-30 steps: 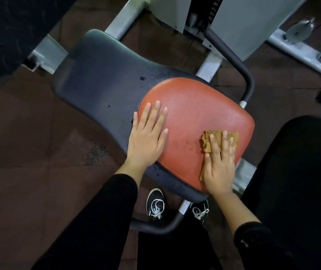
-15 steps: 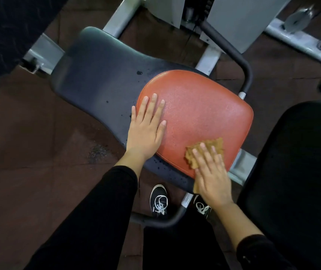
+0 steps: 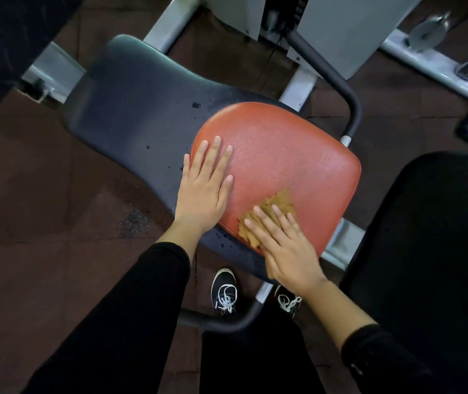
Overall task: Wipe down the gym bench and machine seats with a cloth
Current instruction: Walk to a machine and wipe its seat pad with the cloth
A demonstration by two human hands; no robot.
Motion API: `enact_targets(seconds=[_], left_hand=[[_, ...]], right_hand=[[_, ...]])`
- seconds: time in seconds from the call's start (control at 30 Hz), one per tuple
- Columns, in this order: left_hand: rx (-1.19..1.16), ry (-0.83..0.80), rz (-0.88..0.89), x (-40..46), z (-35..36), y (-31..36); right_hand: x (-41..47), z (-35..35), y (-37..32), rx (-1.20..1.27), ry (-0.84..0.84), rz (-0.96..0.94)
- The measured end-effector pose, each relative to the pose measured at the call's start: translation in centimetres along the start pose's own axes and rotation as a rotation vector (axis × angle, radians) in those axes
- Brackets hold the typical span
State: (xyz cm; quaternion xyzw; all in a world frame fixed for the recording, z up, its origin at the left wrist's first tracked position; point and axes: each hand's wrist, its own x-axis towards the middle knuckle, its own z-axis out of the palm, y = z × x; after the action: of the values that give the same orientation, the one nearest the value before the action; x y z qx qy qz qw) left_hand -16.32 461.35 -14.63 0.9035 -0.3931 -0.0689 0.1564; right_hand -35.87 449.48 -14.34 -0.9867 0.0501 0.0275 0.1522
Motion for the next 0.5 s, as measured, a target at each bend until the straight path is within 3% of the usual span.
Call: enact_targets(seconds=[0.13, 0.27, 0.5], left_hand=[[-0.008, 0.011, -0.007, 0.0, 0.0, 0.1], [-0.040, 0.022, -0.014, 0.1, 0.1, 0.2], [-0.203, 0.032, 0.018, 0.2, -0.2, -0.9]], right_hand=[[-0.8, -1.2, 3.6, -0.018, -0.028, 0.078], [3.8, -1.8, 2.0, 0.052, 0.042, 0.269], [3.9, 0.1, -3.5, 0.053, -0.010, -0.014]])
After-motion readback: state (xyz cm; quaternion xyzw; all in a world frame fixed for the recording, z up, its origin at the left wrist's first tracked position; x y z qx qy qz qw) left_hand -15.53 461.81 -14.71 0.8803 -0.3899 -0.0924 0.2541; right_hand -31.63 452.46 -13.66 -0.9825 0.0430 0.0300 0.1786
